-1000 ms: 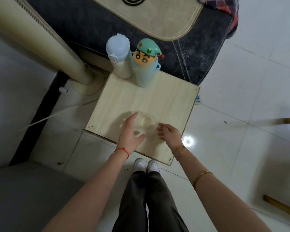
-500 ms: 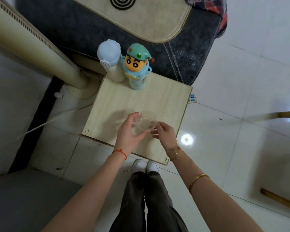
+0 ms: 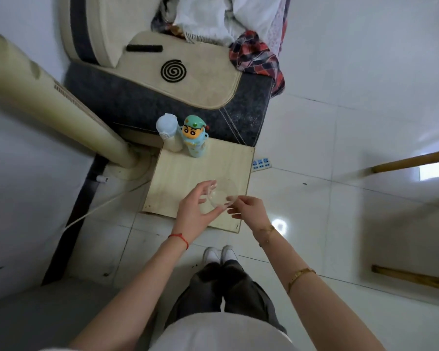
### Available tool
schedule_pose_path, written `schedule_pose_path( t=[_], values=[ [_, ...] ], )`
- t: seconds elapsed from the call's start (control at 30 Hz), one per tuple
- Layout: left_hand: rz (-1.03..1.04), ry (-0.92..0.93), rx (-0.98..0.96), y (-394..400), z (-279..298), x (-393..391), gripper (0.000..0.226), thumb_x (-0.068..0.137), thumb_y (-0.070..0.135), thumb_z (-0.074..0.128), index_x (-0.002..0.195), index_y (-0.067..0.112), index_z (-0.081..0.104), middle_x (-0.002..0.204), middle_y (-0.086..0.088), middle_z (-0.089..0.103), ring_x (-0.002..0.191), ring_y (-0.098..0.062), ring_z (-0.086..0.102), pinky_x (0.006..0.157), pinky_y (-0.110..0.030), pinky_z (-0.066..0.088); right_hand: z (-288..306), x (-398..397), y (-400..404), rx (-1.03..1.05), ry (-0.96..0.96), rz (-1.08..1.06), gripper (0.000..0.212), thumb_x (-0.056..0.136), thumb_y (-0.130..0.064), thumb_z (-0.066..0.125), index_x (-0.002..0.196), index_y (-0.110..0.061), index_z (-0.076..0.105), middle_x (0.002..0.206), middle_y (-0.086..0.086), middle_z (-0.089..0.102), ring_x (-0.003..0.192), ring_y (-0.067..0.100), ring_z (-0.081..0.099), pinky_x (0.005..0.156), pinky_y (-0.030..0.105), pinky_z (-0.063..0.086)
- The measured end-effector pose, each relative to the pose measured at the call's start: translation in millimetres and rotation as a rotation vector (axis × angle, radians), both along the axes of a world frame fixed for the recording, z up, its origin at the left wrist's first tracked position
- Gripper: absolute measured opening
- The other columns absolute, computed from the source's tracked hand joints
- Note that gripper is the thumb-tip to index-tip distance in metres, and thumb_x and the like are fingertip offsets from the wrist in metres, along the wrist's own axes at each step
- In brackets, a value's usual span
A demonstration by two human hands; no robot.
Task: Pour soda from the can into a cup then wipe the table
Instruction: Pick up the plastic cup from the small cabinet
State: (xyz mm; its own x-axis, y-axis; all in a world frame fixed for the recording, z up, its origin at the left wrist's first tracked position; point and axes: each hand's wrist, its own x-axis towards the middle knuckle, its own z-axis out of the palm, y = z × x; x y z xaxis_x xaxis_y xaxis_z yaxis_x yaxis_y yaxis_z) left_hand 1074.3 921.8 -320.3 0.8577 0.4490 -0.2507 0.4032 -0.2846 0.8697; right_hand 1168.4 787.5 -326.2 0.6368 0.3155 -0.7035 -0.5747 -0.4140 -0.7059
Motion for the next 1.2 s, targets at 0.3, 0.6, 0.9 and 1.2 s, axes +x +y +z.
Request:
schedule_pose_path(
  t=[0.3,0.6,0.9,1.2],
  values=[
    [-0.109,-0.024,-0.019,-32,63,-40,0.065,0.075,0.035,0.083,0.132,0.029,0.053,0.122,0.018,0.062,0.114,0.007,0.054,0.091,-0.017,0.050,67,-54,-54,0.058,0.014,-0.072,0.025,0.095,-0.014,0.054,0.107,0.000,0.071,0.097,0.015,0.075,0.078,0.018,0.067,0.070,0.023,0.055],
    [-0.397,-0.119,-0.004,-78,123,-21,0.072,0.069,0.053,0.077,0.133,0.030,0.053,0.121,0.017,0.063,0.111,0.001,0.057,0.093,-0.022,0.051,122,-78,-120,0.159,-0.023,-0.319,0.027,0.098,-0.014,0.050,0.109,0.001,0.070,0.093,0.013,0.074,0.081,0.020,0.067,0.072,0.025,0.055],
    [-0.692,-0.194,0.011,-178,157,12,0.066,0.072,0.050,0.079,0.131,0.036,0.052,0.117,0.020,0.062,0.109,0.001,0.057,0.090,-0.016,0.048,160,-101,-223,0.167,-0.148,-0.603,0.027,0.098,-0.013,0.051,0.109,0.002,0.070,0.102,0.020,0.073,0.085,0.025,0.067,0.073,0.023,0.055],
    [-0.956,-0.256,-0.004,-341,167,20,0.062,0.074,0.037,0.083,0.128,0.032,0.054,0.114,0.018,0.064,0.103,-0.001,0.060,0.090,-0.025,0.052,171,-146,-374,0.188,-0.202,-0.889,0.024,0.095,-0.015,0.055,0.103,-0.002,0.073,0.103,0.021,0.072,0.084,0.024,0.065,0.077,0.029,0.054]
  ],
)
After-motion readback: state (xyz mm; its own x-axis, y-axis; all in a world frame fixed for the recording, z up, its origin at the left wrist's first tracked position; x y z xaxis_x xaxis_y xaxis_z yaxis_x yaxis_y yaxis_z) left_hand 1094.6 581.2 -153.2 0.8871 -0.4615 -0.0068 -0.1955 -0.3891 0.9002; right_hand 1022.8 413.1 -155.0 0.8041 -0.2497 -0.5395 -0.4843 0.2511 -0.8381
